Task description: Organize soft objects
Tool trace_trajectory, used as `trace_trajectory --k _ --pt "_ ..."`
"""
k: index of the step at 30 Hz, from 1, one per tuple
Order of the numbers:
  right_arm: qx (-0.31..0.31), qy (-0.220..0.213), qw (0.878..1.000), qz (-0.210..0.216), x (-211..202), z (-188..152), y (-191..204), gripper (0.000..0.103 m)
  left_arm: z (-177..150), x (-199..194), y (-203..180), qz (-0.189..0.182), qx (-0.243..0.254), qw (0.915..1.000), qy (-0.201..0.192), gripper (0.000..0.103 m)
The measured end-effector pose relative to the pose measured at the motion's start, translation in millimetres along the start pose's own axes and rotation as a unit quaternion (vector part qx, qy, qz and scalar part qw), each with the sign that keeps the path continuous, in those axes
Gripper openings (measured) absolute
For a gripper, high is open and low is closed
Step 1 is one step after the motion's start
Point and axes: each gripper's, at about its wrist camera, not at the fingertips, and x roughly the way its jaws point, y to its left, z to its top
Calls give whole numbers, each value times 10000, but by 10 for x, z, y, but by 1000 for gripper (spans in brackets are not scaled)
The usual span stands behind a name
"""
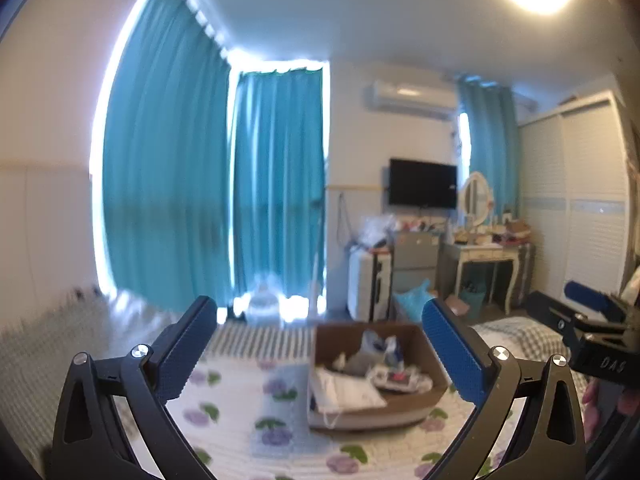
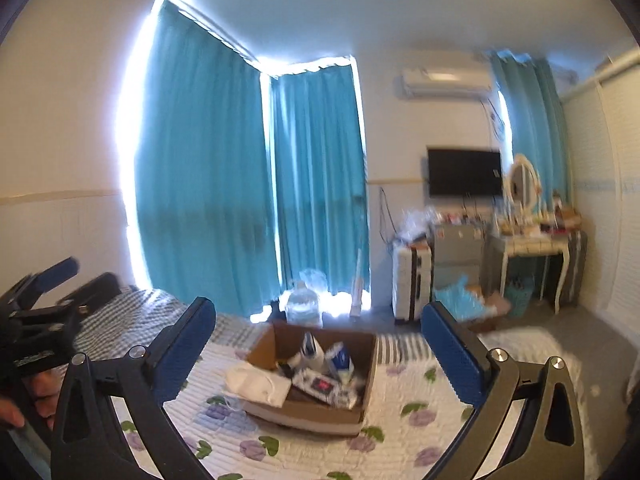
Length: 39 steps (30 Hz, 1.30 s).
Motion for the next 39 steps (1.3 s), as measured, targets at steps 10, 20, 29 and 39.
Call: trace_trajectory --k 10,20,29,39 --pt "-60 723 9959 -534 675 -770 -205 103 -601 331 -45 103 214 9977 627 103" --pt "-81 884 9947 -517 652 -820 -196 103 -698 361 -123 143 306 9960 830 103" --pt "-17 876 9948 -517 641 -805 -204 103 -741 399 -105 67 240 9950 971 103" --pt "-53 892 9949 -477 651 -818 -163 103 -734 409 -71 21 160 9945 1038 103"
